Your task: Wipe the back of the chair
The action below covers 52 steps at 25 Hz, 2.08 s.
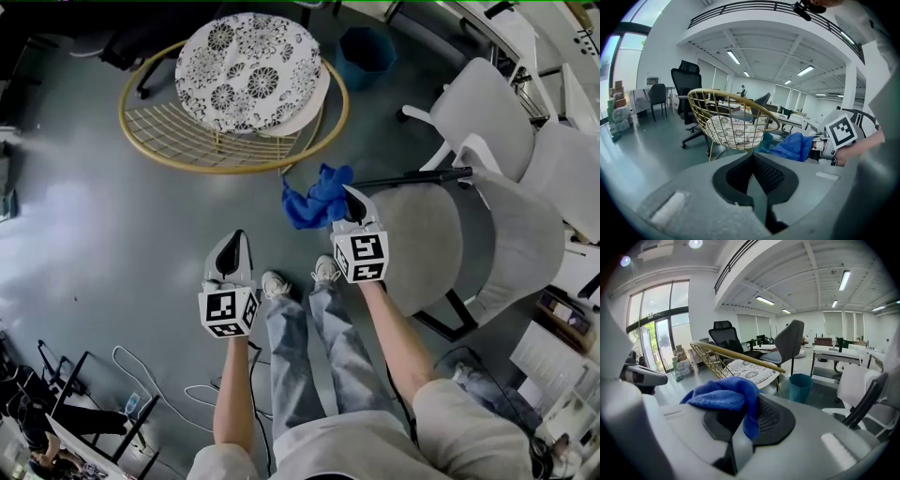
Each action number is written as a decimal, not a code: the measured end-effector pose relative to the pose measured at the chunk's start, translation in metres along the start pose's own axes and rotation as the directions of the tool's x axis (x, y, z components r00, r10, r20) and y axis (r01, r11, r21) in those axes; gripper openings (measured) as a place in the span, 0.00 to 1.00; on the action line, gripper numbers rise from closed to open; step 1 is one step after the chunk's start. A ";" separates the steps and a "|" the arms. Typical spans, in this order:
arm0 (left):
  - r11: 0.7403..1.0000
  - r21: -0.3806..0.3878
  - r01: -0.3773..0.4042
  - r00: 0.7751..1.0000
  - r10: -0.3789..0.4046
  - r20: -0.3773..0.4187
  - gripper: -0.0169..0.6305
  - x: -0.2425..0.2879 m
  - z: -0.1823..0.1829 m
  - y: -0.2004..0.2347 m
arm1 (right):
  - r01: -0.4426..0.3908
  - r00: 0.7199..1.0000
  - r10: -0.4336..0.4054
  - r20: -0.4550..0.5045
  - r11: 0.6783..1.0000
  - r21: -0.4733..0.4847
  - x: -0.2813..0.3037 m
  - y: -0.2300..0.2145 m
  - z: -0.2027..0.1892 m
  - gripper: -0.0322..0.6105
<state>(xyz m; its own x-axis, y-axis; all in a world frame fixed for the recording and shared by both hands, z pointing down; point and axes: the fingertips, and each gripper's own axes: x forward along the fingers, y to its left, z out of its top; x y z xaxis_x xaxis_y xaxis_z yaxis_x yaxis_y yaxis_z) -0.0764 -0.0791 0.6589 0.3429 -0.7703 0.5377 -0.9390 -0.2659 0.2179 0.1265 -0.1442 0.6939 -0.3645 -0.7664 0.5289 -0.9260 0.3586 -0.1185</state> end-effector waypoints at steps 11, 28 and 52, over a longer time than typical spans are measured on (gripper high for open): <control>0.999 0.042 -0.015 0.998 0.012 0.064 0.03 -0.032 0.061 -0.021 | -0.002 0.997 0.006 0.074 0.999 -0.045 -0.073 0.008 0.074 0.13; 0.995 0.089 0.040 0.984 -0.055 0.172 0.03 -0.102 0.210 -0.061 | -0.002 0.975 0.021 0.222 0.996 -0.087 -0.161 0.018 0.254 0.13; 0.991 0.129 -0.044 0.957 0.005 0.289 0.03 -0.177 0.299 -0.033 | -0.013 0.951 0.051 0.305 0.992 -0.125 -0.207 0.050 0.339 0.13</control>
<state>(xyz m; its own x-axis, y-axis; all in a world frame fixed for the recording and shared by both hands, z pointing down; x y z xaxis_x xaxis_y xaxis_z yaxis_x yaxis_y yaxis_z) -0.1136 -0.1076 0.3126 0.3162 -0.9062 0.2807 -0.9487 -0.3042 0.0866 0.1224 -0.1482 0.2932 -0.4241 -0.8731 0.2404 -0.9014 0.4326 -0.0191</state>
